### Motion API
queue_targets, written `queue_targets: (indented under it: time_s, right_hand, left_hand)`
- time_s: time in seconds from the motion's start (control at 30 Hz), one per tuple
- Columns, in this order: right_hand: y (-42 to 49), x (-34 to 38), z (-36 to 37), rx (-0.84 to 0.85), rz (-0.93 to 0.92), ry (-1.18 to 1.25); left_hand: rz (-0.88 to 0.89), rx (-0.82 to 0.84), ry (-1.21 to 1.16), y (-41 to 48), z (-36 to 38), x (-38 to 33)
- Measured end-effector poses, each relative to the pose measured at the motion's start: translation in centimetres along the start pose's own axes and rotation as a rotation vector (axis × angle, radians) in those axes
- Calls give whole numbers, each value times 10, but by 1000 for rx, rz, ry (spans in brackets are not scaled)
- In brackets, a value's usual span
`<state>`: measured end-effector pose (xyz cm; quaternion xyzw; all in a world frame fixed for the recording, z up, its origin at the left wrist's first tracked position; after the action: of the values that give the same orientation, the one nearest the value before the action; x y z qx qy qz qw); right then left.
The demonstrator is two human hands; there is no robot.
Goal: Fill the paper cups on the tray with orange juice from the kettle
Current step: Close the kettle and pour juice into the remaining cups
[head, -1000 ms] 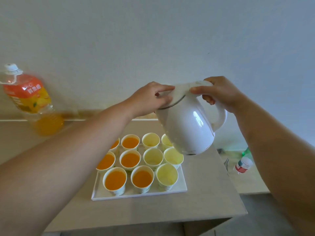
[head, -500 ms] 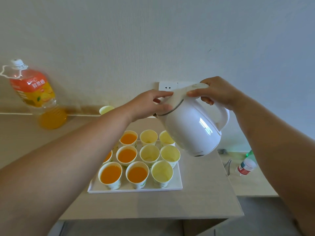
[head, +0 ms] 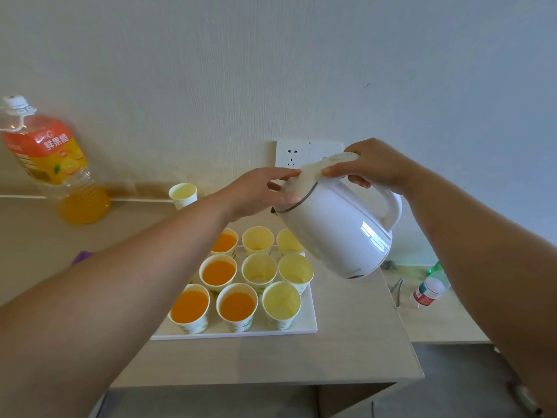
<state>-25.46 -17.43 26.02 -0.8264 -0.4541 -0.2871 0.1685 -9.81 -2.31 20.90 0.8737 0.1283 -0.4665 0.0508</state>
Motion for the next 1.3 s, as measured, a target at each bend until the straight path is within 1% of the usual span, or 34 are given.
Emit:
queue_targets:
  time_s: [0.4,0.87,1.3]
  right_hand:
    - [7,2,10,32,6,-43]
    - [13,8,18,53,17,-81]
    - [5,16,7,40,17,-90]
  left_hand:
    - [54,26,-79,-2,6,21]
    - [63,14,-75,-4,4,32]
    - [71,24,-53,-4,1,23]
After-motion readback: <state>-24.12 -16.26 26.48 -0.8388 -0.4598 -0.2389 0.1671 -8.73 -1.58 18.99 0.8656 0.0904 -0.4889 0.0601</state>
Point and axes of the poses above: each hand's wrist, its own y-axis towards the middle knuckle, its own z-axis out of the palm, x = y × z, the point moved 1 cm from there along y, towards the middle knuckle, and after that the axes turned 5 degrees about x, right-handed, at the moved point
